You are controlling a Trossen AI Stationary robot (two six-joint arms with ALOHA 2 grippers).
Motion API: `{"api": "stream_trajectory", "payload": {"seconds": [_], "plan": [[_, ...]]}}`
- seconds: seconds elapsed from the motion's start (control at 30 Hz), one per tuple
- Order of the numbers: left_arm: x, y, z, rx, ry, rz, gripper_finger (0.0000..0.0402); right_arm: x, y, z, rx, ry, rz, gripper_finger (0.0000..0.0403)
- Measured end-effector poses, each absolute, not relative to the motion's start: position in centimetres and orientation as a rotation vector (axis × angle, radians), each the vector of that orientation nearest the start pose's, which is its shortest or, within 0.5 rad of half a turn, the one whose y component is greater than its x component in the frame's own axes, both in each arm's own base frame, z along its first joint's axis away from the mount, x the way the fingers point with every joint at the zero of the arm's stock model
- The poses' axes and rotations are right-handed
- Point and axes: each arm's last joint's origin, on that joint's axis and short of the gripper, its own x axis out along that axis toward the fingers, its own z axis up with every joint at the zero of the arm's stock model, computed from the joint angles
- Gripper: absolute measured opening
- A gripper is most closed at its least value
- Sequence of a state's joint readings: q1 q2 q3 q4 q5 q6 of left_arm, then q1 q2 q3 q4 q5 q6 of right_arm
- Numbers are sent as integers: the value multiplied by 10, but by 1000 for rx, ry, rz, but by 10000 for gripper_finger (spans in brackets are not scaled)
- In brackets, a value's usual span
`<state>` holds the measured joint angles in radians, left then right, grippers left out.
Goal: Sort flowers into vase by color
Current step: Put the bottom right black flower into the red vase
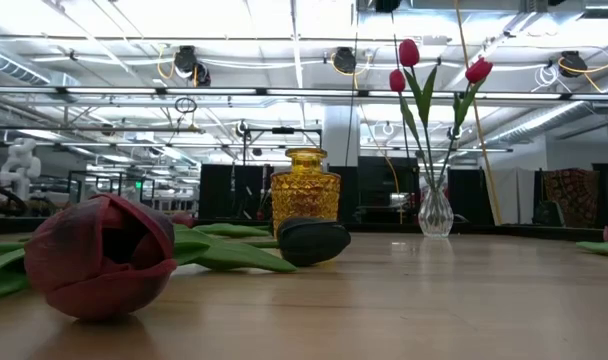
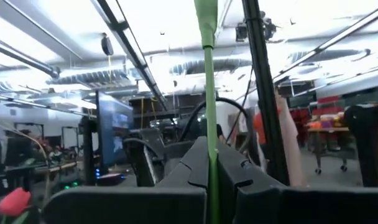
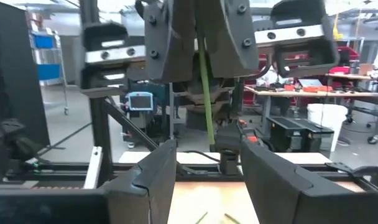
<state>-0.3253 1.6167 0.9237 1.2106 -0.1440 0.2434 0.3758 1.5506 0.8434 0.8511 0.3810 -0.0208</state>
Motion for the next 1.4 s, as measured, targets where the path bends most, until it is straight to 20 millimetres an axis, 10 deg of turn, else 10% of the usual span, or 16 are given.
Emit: {"api": "stream_trajectory", "payload": {"seconds": [0.6,1.4], "plan": [[334,-96,296,78,-456,-301,8,322,106,260,-40,-101,196,171],[339,-94,284,80,-311,-298,8,268,129,318,-133,-226,41,171]]}}
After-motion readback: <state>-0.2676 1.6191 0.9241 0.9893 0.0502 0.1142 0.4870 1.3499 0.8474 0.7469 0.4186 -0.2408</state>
